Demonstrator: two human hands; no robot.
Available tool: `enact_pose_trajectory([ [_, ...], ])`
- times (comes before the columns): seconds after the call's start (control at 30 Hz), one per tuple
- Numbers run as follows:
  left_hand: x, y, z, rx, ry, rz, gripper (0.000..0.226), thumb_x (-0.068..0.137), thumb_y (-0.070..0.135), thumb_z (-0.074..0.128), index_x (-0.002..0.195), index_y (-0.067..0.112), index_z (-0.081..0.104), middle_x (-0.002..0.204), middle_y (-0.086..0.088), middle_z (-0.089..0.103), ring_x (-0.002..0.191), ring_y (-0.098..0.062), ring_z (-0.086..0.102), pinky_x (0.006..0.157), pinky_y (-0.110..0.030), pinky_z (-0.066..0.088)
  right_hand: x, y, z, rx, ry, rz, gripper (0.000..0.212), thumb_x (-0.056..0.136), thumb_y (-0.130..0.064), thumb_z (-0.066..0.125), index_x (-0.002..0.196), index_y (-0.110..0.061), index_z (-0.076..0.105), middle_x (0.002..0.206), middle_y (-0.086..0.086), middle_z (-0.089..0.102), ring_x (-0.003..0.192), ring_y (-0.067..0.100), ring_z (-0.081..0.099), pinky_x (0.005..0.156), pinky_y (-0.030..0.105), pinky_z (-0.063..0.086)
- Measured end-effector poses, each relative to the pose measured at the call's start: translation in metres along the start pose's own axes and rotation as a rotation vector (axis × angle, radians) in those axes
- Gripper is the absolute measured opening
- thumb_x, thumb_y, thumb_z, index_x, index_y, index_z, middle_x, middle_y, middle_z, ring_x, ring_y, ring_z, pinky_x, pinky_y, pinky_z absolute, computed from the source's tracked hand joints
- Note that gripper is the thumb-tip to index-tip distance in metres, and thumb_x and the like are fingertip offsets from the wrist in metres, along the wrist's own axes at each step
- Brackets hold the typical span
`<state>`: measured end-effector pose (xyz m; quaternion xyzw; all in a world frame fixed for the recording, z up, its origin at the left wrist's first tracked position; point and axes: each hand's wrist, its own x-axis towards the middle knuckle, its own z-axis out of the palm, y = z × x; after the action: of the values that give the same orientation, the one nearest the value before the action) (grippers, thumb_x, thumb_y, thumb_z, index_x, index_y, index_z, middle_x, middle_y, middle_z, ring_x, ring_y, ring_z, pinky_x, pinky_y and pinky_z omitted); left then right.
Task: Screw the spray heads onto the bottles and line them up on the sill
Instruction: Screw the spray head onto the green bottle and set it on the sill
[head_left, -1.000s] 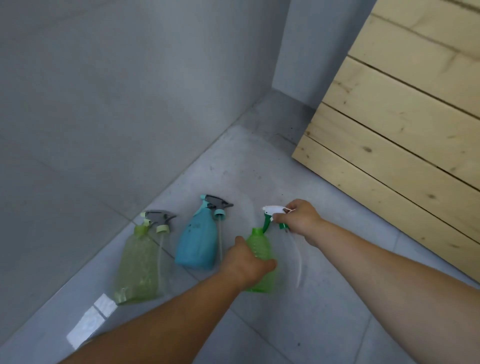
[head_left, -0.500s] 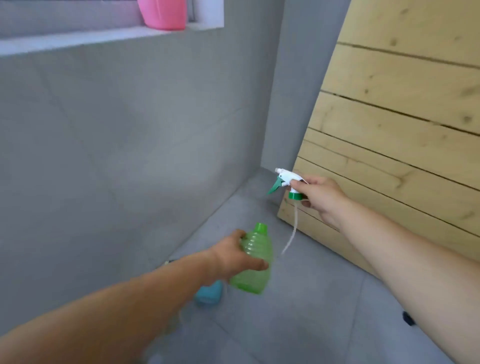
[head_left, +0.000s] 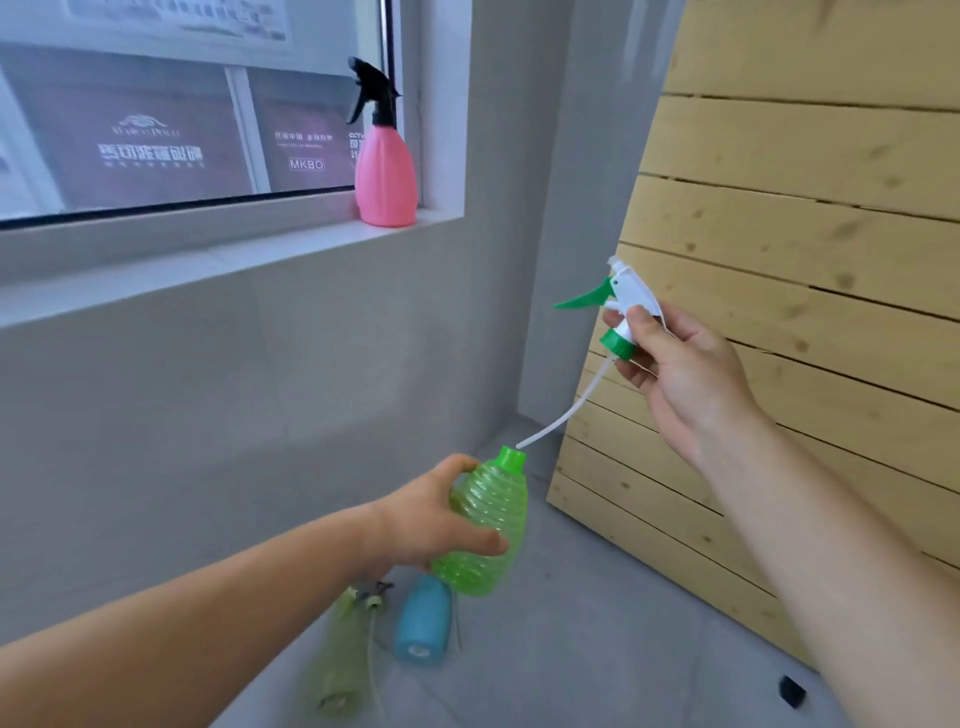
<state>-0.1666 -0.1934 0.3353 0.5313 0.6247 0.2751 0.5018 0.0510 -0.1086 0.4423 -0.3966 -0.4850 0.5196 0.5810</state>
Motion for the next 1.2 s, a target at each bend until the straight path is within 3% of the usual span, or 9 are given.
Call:
enact_pose_trajectory([
  [0.1,-0.005,0.003,-0.003,0.013,0.002,0.038,0.081,0.062,0.025,0.091,0.130,0.035,0.050,0.109,-0.007,0.074,0.100,-0.033,0.076,0.083,-0.058,0.062,-0.012,0.003,0.006,-0.012,-0.013,0.006,0.014,0.093,-0.019,0.061,0.101,-0.021,0.072,0.109,0.004,0.076,0.085,0.012,0.067,0.080,0.028,0.050],
  [0.3,-0.005,-0.001,-0.001,0.132,-0.027,0.112,0.077,0.066,0.026,0.090,0.131,0.033,0.051,0.111,-0.004,0.075,0.100,-0.023,0.076,0.089,-0.046,0.062,-0.022,0.025,0.017,-0.029,-0.112,0.079,0.012,0.090,-0.013,0.064,0.100,-0.016,0.071,0.103,0.007,0.077,0.088,0.020,0.067,0.080,0.031,0.053],
  [0.43,-0.002,0.004,-0.001,0.037,-0.074,0.131,0.071,0.071,0.022,0.089,0.130,0.032,0.053,0.111,-0.006,0.077,0.099,-0.023,0.076,0.084,-0.041,0.064,-0.026,0.039,0.016,-0.210,-0.215,0.133,0.021,0.084,-0.008,0.071,0.103,0.000,0.065,0.104,0.019,0.076,0.089,0.027,0.072,0.091,0.044,0.057],
  [0.5,-0.001,0.007,-0.003,-0.026,-0.100,0.140,0.068,0.075,0.017,0.088,0.131,0.031,0.053,0.111,-0.006,0.077,0.094,-0.019,0.076,0.076,-0.034,0.062,-0.026,0.043,0.013,-0.262,-0.261,0.139,0.023,0.085,-0.006,0.070,0.104,0.004,0.062,0.101,0.018,0.077,0.093,0.029,0.073,0.088,0.040,0.059],
  [0.6,0.001,0.007,-0.004,-0.076,-0.137,0.141,0.064,0.076,0.015,0.087,0.130,0.031,0.055,0.112,-0.007,0.077,0.092,-0.016,0.075,0.076,-0.033,0.061,-0.021,0.047,0.008,-0.280,-0.306,0.145,0.023,0.090,-0.004,0.064,0.108,0.008,0.055,0.101,0.014,0.077,0.089,0.022,0.074,0.078,0.032,0.061],
  [0.73,0.005,0.005,-0.003,-0.092,-0.158,0.136,0.067,0.067,0.024,0.088,0.127,0.033,0.058,0.112,-0.005,0.077,0.099,-0.020,0.076,0.086,-0.039,0.062,-0.016,0.054,0.004,-0.339,-0.362,0.165,0.022,0.095,-0.005,0.056,0.115,0.001,0.055,0.103,0.010,0.077,0.084,0.017,0.072,0.078,0.030,0.060],
  [0.9,0.009,0.002,-0.005,-0.093,-0.161,0.138,0.070,0.063,0.027,0.089,0.126,0.033,0.059,0.114,-0.006,0.077,0.105,-0.025,0.075,0.095,-0.047,0.060,-0.011,0.064,0.000,-0.404,-0.463,0.163,0.023,0.094,-0.009,0.057,0.117,-0.010,0.058,0.106,0.003,0.076,0.090,0.016,0.069,0.093,0.045,0.052],
  [1.07,0.009,0.001,-0.008,-0.092,-0.170,0.128,0.070,0.063,0.026,0.088,0.126,0.034,0.061,0.117,-0.008,0.076,0.110,-0.030,0.073,0.097,-0.050,0.059,-0.009,0.068,-0.002,-0.389,-0.574,0.178,0.038,0.081,-0.014,0.066,0.119,-0.011,0.058,0.104,0.001,0.073,0.089,0.013,0.067,0.079,0.031,0.054],
  [1.2,0.008,0.003,-0.009,-0.063,-0.162,0.137,0.068,0.064,0.025,0.088,0.126,0.034,0.061,0.116,-0.004,0.077,0.108,-0.026,0.074,0.097,-0.047,0.060,-0.008,0.067,0.001,-0.467,-0.587,0.144,0.028,0.089,-0.008,0.064,0.116,-0.011,0.058,0.102,0.004,0.071,0.086,0.011,0.064,0.073,0.027,0.051],
])
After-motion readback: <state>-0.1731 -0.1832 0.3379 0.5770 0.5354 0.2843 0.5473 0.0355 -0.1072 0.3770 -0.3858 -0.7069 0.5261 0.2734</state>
